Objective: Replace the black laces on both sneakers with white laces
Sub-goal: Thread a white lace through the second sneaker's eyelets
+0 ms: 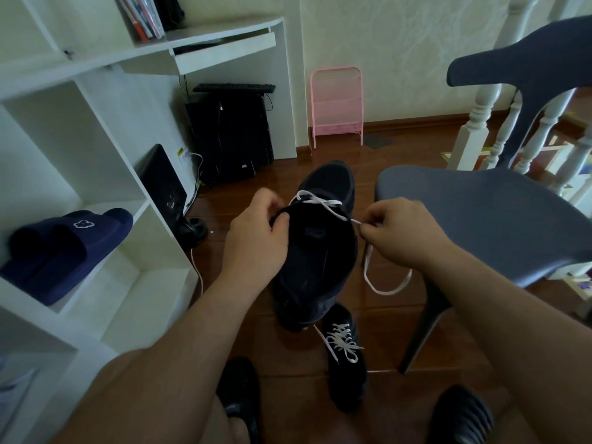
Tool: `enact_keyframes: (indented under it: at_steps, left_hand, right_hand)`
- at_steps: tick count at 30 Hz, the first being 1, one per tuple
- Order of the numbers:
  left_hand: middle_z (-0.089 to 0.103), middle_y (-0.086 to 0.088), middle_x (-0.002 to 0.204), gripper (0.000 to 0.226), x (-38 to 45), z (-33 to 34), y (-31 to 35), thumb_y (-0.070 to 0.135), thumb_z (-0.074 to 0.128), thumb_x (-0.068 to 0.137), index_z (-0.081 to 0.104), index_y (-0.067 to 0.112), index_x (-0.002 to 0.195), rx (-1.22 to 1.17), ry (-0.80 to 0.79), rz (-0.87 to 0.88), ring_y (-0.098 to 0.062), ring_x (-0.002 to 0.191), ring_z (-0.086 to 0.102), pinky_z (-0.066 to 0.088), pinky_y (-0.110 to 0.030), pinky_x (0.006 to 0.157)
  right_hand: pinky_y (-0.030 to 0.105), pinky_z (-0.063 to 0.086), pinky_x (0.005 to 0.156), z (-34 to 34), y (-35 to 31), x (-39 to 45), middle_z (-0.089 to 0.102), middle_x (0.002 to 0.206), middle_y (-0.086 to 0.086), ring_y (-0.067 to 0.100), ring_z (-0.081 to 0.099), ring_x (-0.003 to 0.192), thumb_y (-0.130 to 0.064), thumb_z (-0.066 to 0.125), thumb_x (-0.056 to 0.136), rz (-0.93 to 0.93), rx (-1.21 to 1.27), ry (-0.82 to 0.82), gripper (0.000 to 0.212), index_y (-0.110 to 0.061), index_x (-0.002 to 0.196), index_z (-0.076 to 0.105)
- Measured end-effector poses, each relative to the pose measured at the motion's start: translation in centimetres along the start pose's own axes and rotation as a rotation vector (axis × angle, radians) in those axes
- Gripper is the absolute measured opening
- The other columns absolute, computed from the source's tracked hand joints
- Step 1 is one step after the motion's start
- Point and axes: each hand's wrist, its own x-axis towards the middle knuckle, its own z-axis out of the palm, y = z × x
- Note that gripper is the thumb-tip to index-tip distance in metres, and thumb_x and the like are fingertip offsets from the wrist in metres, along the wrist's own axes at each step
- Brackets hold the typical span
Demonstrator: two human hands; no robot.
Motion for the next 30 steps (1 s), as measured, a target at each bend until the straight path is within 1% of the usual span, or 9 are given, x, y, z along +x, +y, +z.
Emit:
enact_keyframes:
  at_steps: [4,7,9,12,14,18,22,27,30]
  left_hand:
    - [0.056,0.007,0.096,0.032,0.1,-0.3,-0.5,0.019,0.048,0.108,0.065,0.044,0.095,0.052,-0.074,0.056,-0.017,0.074,0.059,0.052,-0.038,0.063]
    - [0.05,0.005,0.097,0.04,0.0,0.3,-0.2,0.017,0.045,0.109,0.071,0.044,0.096,0.129,-0.133,0.012,-0.015,0.08,0.055,0.054,-0.04,0.071]
    - [0.049,0.007,0.097,0.039,-0.1,0.6,0.1,0.017,0.044,0.109,0.072,0.044,0.107,0.14,-0.12,0.016,-0.013,0.085,0.054,0.054,-0.038,0.077]
    - [0.05,0.009,0.101,0.036,-0.1,1.1,0.3,0.022,0.043,0.111,0.07,0.043,0.123,0.139,-0.079,0.033,-0.012,0.093,0.054,0.053,-0.033,0.082]
    - [0.05,0.008,0.101,0.034,-0.1,1.5,0.3,0.024,0.044,0.111,0.068,0.041,0.13,0.15,-0.065,0.06,-0.011,0.094,0.054,0.052,-0.031,0.082]
    - [0.046,0.009,0.107,0.036,-0.2,2.0,0.3,0.034,0.063,0.104,0.061,0.04,0.139,0.188,-0.1,0.053,-0.009,0.093,0.048,0.041,-0.025,0.078]
    - [0.033,0.006,0.117,0.061,-0.2,2.2,0.2,0.053,0.084,0.08,0.056,0.043,0.133,0.408,-0.117,0.007,-0.016,0.088,0.049,0.048,-0.03,0.066]
    - [0.036,0.003,0.12,0.038,0.0,3.1,0.6,0.048,0.071,0.092,0.062,0.045,0.129,0.504,-0.037,0.085,-0.017,0.077,0.051,0.044,-0.029,0.059]
    - [0.041,0.003,0.12,0.029,0.0,3.4,0.3,0.038,0.069,0.094,0.07,0.042,0.122,0.417,-0.041,0.157,-0.019,0.077,0.055,0.052,-0.033,0.06]
  right_hand:
    - [0.034,0.054,0.062,-0.1,1.5,0.2,0.07,0.076,0.0,0.016,0.066,0.073,-0.032,0.064,0.097,0.157,-0.122,-0.178,0.018,-0.021,0.088,0.076]
    - [0.039,0.057,0.071,-0.1,0.4,-0.3,0.075,0.09,0.005,0.022,0.067,0.082,-0.034,0.059,0.097,0.093,0.036,0.001,0.028,-0.014,0.1,0.078]
    - [0.046,0.057,0.071,-0.5,-1.0,-0.6,0.074,0.088,0.012,0.031,0.068,0.081,-0.049,0.058,0.095,0.11,0.231,0.083,0.047,-0.005,0.094,0.075]
    - [0.037,0.054,0.061,-0.9,-2.7,-1.4,0.072,0.072,0.006,0.021,0.066,0.064,-0.082,0.053,0.084,0.172,0.115,-0.195,0.076,-0.008,0.08,0.073]
    - [0.035,0.052,0.06,-0.2,-3.0,-1.9,0.068,0.069,0.005,0.019,0.062,0.062,-0.07,0.057,0.089,0.147,0.008,-0.318,0.063,-0.01,0.073,0.064]
    - [0.034,0.032,0.051,0.5,-3.7,-2.0,0.046,0.061,0.008,0.022,0.04,0.055,-0.031,0.054,0.096,0.091,0.11,-0.177,0.04,-0.011,0.064,0.041]
    - [0.036,0.035,0.054,0.5,-4.0,-2.0,0.054,0.065,0.013,0.021,0.043,0.058,-0.027,0.053,0.093,0.084,0.276,-0.132,0.033,-0.01,0.066,0.048]
    - [0.036,0.036,0.054,0.9,-3.9,-2.4,0.054,0.062,0.006,0.019,0.043,0.055,-0.027,0.054,0.093,0.106,0.328,-0.15,0.033,-0.011,0.065,0.048]
    - [0.038,0.038,0.055,1.1,-3.3,-2.1,0.064,0.071,0.019,0.022,0.047,0.058,-0.026,0.051,0.092,0.165,0.34,-0.11,0.034,0.002,0.073,0.054]
